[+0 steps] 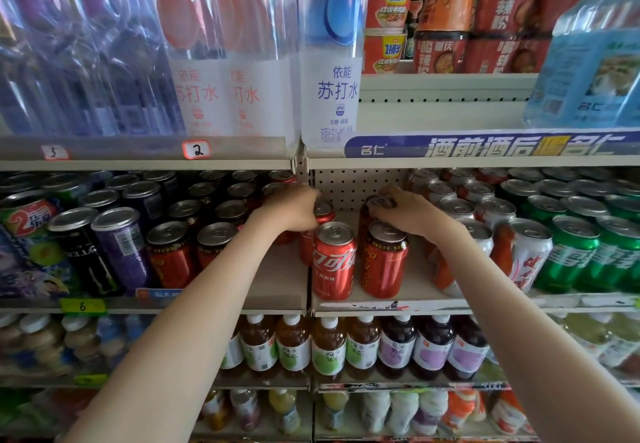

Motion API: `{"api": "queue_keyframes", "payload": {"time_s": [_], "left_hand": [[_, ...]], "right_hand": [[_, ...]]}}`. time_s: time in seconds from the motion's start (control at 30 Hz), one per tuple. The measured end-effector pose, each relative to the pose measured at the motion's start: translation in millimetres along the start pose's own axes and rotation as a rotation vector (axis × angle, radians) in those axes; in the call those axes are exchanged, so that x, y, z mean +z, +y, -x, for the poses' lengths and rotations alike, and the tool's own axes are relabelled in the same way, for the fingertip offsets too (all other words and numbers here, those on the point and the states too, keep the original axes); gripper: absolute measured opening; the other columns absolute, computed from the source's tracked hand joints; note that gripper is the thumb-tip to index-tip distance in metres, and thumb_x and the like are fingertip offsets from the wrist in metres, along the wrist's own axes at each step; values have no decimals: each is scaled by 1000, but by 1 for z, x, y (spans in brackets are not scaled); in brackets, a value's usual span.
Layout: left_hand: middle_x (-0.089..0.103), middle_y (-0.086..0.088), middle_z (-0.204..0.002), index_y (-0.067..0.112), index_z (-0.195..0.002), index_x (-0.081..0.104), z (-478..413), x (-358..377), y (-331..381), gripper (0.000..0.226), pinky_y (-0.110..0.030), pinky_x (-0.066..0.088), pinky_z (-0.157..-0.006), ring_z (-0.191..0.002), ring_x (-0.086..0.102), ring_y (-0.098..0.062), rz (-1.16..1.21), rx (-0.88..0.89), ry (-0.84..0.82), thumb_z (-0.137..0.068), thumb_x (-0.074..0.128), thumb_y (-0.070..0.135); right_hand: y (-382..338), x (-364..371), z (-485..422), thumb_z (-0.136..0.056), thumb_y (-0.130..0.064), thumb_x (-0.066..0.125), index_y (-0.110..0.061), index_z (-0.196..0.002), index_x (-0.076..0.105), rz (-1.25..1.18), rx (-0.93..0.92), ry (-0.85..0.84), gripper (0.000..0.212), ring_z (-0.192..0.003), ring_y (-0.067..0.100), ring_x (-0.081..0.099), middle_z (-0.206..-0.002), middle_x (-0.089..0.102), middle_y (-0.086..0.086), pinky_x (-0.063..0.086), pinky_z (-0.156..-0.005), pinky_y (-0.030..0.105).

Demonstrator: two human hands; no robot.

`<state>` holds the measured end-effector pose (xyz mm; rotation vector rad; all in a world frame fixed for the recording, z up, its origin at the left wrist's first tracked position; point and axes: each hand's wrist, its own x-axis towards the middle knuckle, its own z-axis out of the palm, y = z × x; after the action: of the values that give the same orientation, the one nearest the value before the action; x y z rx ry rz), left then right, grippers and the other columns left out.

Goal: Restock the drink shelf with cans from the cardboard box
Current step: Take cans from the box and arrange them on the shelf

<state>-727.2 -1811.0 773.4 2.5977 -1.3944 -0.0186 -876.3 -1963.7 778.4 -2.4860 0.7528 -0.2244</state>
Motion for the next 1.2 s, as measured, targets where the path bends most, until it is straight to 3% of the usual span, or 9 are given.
{"api": "queue_keyframes", "payload": {"time_s": [0.17, 0.37, 0.5, 0.6, 0.73, 0.83, 0.9, 1.07, 1.2], "left_hand": [[60, 3, -94, 20, -96, 65, -10, 1, 6, 15, -27, 44, -76, -92, 59, -15, 123, 104, -30, -83, 67, 26], [64, 2, -117, 21, -116, 61, -11, -1, 15, 33, -39, 46, -98, -107, 59, -14, 293, 165, -173, -84, 68, 23], [57, -1, -131, 18, -129, 53, -3, -19, 18, 45, -38, 40, -104, -119, 53, -18, 241, 150, -278, -86, 66, 25], [43, -4, -144, 18, -140, 42, 1, -28, 4, 55, -32, 37, -105, -129, 43, -21, 108, 53, -200, -88, 62, 19], [55, -11, -126, 17, -131, 46, 3, -23, -20, 42, -35, 47, -84, -106, 54, -28, -110, -188, 4, -89, 52, 19], [56, -10, -122, 16, -124, 51, -1, -12, -36, 46, -49, 48, -89, -109, 54, -35, -193, -332, 36, -83, 51, 38], [60, -8, -120, 19, -122, 53, -8, -3, -46, 55, -47, 49, -88, -104, 57, -33, -207, -371, 8, -78, 48, 52], [46, -19, -138, 10, -141, 36, -10, 7, -43, 85, -48, 40, -100, -124, 47, -38, -145, -451, 62, -79, 54, 65], [43, -18, -142, 7, -141, 35, -12, 9, -44, 92, -44, 39, -103, -128, 43, -35, -169, -472, 67, -77, 56, 70]], "right_hand": [[2, 1, -3, -91, -40, 54, -18, -143, 34, -19, -9, -8, 59, -120, 31, 52, -139, 47, 16, 41, -80, 28], [3, 1, -7, -91, -40, 54, -18, -143, 34, 3, -7, 4, 60, -120, 30, 51, -139, 48, 15, 39, -80, 27], [4, 0, -8, -92, -40, 54, -17, -143, 35, 19, -6, -4, 59, -120, 30, 51, -139, 48, 15, 40, -81, 27], [4, -1, -10, -91, -40, 55, -16, -142, 36, 26, 4, -2, 59, -120, 29, 51, -139, 48, 15, 37, -80, 26], [-1, 3, -15, -88, -41, 58, -13, -140, 39, 29, 2, -9, 61, -117, 29, 52, -135, 51, 14, 38, -78, 26], [-4, 6, -17, -86, -40, 61, -12, -137, 41, 52, 4, -25, 61, -115, 29, 53, -133, 52, 15, 40, -76, 27], [-5, 6, -18, -86, -38, 61, -12, -137, 42, 57, 6, -23, 61, -115, 29, 53, -133, 52, 15, 40, -76, 28], [-7, 6, -16, -85, -39, 60, -12, -134, 46, 66, -20, -32, 57, -115, 29, 54, -131, 54, 13, 40, -76, 28], [-12, 4, -10, -86, -42, 57, -19, -139, 44, 62, -87, -18, 58, -128, 29, 45, -144, 42, 10, 41, -97, 33]]}}
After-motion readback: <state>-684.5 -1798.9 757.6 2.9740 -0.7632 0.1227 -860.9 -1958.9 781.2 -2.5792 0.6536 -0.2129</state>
